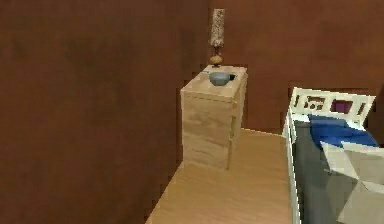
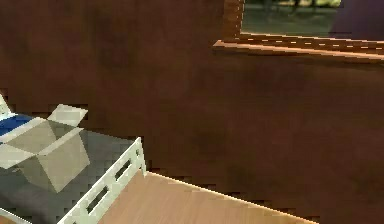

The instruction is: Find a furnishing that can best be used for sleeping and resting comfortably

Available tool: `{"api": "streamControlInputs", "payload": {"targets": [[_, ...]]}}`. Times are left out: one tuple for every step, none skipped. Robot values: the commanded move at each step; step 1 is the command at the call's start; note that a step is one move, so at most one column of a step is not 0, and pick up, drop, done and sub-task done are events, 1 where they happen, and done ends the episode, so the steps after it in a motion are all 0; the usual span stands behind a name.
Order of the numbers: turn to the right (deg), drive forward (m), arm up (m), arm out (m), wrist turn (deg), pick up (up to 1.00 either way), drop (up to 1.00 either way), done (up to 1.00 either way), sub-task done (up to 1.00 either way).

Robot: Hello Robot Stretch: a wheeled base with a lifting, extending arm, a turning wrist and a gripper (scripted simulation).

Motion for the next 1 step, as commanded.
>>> {"api": "streamControlInputs", "payload": {"targets": [[-12.0, 0.0, 0.0, 0.0, 0.0, 0.0, 0.0, 0.0, 0.0]]}}
